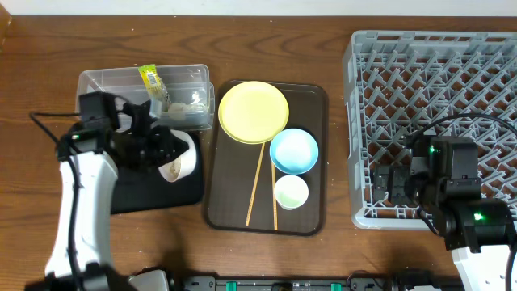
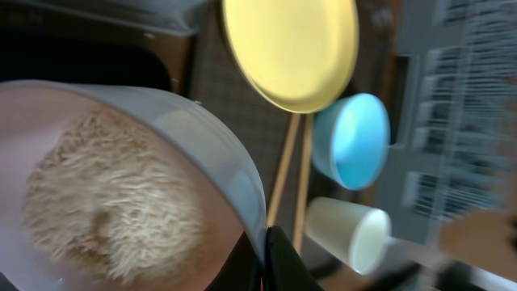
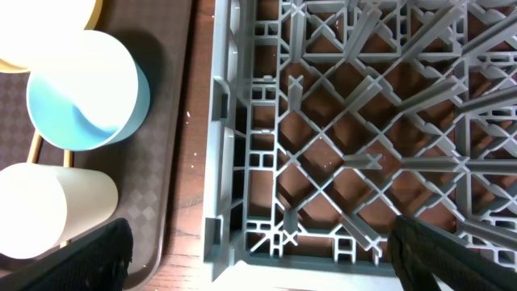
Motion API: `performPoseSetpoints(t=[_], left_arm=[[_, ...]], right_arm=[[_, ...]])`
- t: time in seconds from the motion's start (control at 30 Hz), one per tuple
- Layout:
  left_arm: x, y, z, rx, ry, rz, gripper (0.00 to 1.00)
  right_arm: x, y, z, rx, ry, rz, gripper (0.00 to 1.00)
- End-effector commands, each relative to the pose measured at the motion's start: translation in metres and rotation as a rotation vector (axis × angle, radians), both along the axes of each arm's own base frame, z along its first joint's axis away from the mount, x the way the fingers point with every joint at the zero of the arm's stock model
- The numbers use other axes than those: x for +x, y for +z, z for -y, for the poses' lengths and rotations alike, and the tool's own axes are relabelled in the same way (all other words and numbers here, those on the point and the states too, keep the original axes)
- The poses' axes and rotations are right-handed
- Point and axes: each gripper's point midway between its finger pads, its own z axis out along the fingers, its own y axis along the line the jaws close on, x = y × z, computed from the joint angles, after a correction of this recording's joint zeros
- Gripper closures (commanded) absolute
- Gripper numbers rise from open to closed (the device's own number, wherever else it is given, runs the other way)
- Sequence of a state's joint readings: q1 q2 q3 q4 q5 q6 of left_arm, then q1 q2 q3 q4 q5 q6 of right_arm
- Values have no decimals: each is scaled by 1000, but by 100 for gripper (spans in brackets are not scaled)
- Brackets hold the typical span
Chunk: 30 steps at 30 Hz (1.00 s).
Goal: Sort waste into correct bins and load items into the dishwasher rack
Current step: 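Tip the pink bowl over the black tray to pour out the rice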
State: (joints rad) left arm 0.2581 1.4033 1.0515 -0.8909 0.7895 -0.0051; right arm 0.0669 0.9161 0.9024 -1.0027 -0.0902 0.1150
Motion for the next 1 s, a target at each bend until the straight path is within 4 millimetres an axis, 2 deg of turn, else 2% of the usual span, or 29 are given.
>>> performPoseSetpoints(t=[0.0,0.4,0.67,0.83,0.97], left_arm=[[4,14,7,-241,-52,82,94],[25,15,-37,-691,155,64,94],[23,13,-60,-792,296,-33,94],[23,29,-68,-894,341,-21,94],[22,29,-70,-902,355,-34,94]], right_arm=[[2,7,-5,11,11,18,1],[1,7,-5,10,11,15,1],[1,7,-5,10,11,12,1],[1,7,-5,10,11,14,1],[0,6,-5,10,11,11,1]])
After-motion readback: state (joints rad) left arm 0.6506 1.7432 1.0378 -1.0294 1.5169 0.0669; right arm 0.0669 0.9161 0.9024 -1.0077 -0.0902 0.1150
